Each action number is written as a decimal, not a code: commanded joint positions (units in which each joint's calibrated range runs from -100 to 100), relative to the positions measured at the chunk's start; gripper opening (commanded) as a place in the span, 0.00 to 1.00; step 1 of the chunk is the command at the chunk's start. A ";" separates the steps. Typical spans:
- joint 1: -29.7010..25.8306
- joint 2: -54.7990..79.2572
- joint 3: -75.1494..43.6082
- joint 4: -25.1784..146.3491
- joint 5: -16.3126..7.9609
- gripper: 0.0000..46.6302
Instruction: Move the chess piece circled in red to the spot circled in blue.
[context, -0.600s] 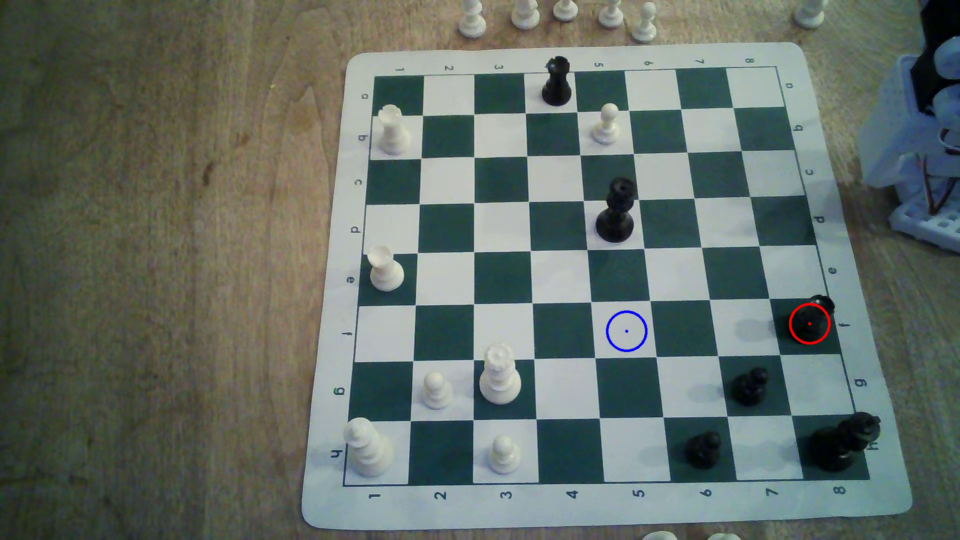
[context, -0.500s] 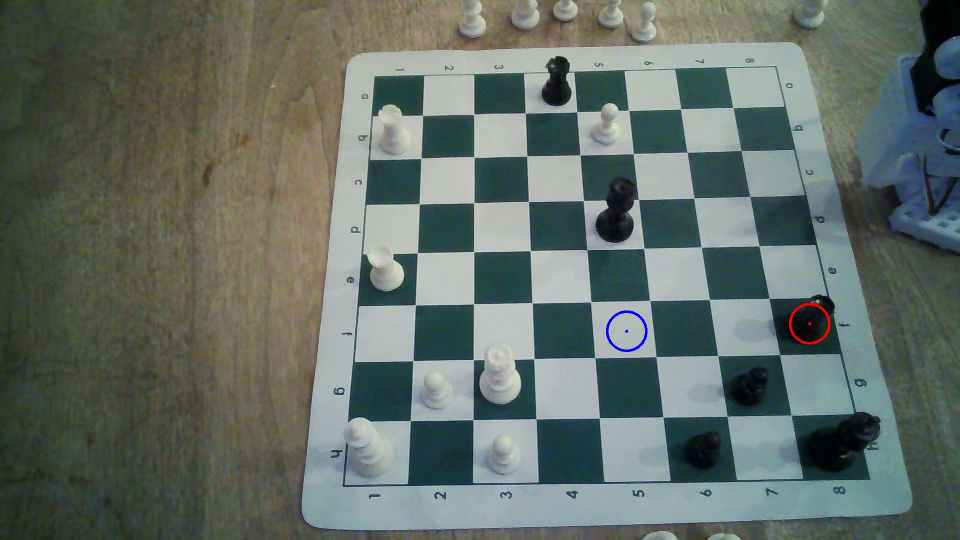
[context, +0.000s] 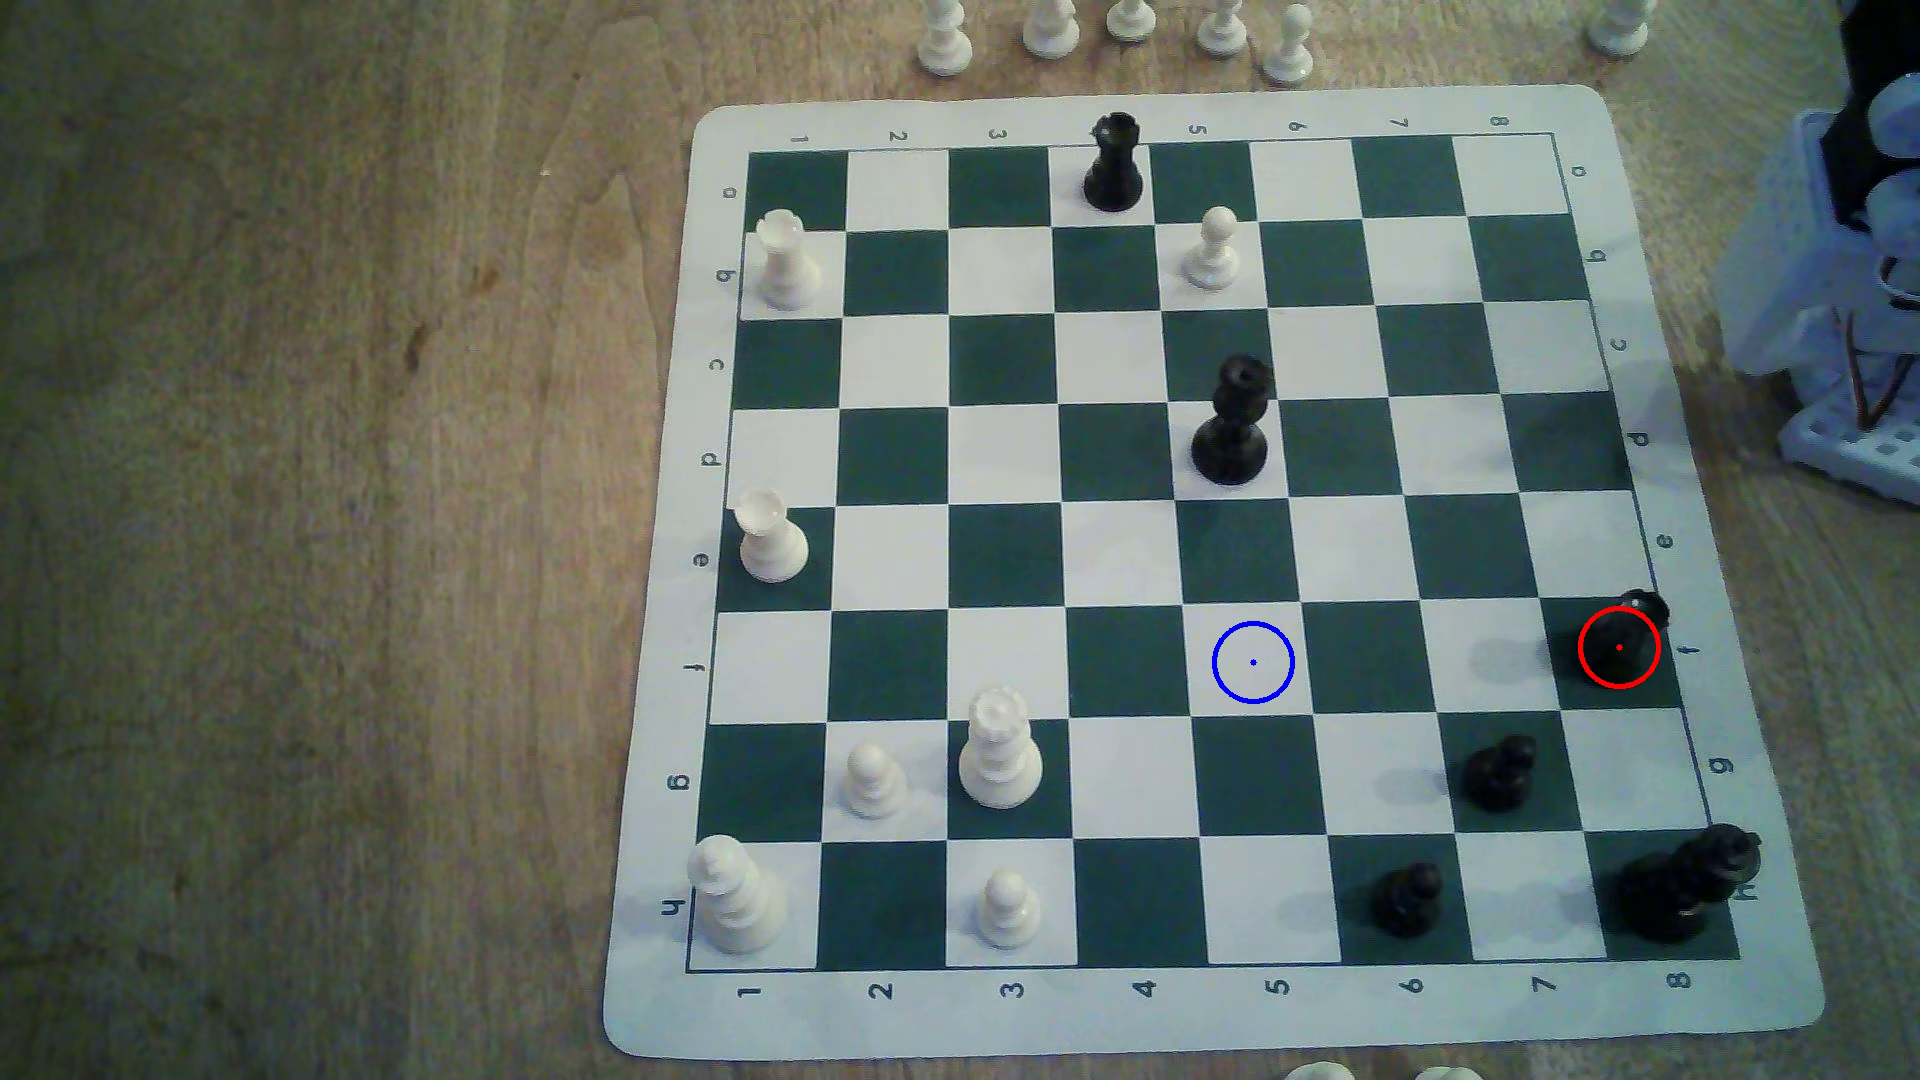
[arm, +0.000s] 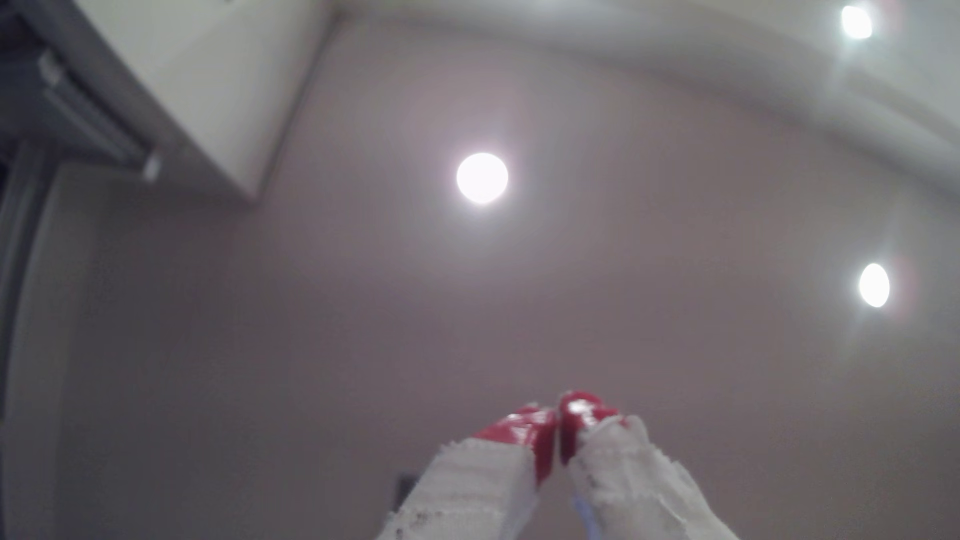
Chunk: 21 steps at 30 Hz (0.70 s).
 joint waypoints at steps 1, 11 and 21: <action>-0.05 -0.28 0.90 -0.39 0.34 0.00; -2.87 -0.28 0.90 10.66 0.24 0.00; -13.43 -0.11 -4.45 76.43 -0.15 0.00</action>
